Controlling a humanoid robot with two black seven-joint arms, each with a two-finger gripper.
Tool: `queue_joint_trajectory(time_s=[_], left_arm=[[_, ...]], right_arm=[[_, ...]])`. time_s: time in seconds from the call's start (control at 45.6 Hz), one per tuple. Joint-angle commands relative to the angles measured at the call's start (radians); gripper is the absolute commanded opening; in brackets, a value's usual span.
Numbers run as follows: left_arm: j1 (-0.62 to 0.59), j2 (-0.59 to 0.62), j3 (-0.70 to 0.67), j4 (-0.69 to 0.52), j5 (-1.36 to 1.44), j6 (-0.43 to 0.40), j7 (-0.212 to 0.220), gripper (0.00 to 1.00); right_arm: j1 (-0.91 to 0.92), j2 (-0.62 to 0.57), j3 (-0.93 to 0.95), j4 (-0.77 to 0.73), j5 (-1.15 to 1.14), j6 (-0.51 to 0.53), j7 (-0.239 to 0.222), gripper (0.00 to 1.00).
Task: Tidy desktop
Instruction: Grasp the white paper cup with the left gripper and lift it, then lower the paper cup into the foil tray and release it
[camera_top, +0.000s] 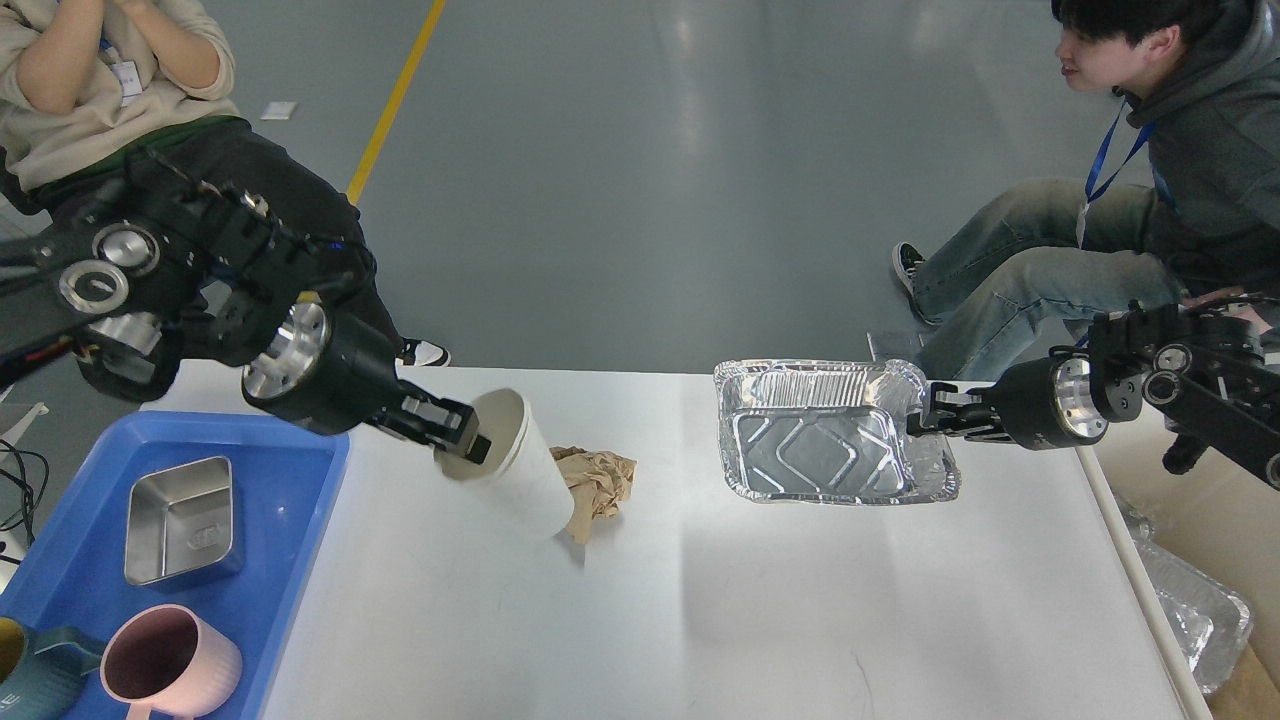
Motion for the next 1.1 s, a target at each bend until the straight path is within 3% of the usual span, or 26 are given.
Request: queue_joint_trajectory(time_s=[0.0, 0.132, 0.263, 0.505, 0.614, 0.746, 1.075], left_arm=[[-0.216, 0.009, 0.050, 0.034, -0.135, -0.006, 0.001, 0.00], [-0.353, -0.007, 0.139, 0.052, -0.189, -0.006, -0.002, 0.00], [-0.381, -0.072, 0.152, 0.097, -0.203, -0.006, -0.002, 0.00], [-0.405, -0.341, 0.152, 0.360, -0.200, -0.006, -0.002, 0.00], [-0.379, -0.523, 0.156, 0.543, -0.183, -0.006, -0.009, 0.00], [-0.325, -0.691, 0.150, 0.673, -0.143, 0.072, -0.017, 0.00], [-0.151, -0.991, 0.153, 0.956, 0.022, 0.216, -0.089, 0.00]], right_arm=[[-0.001, -0.002, -0.001, 0.000, 0.000, 0.000, 0.001, 0.00], [-0.001, -0.002, -0.003, -0.002, -0.002, 0.000, 0.001, 0.00], [-0.003, -0.002, -0.003, -0.002, -0.002, 0.000, 0.001, 0.00], [-0.013, 0.001, 0.000, -0.003, 0.000, 0.000, 0.001, 0.00], [-0.021, 0.003, 0.002, -0.002, 0.000, -0.001, 0.001, 0.00], [-0.021, -0.001, 0.005, 0.002, 0.001, -0.001, 0.001, 0.00], [-0.024, -0.020, 0.011, 0.014, 0.006, -0.001, 0.001, 0.00]])
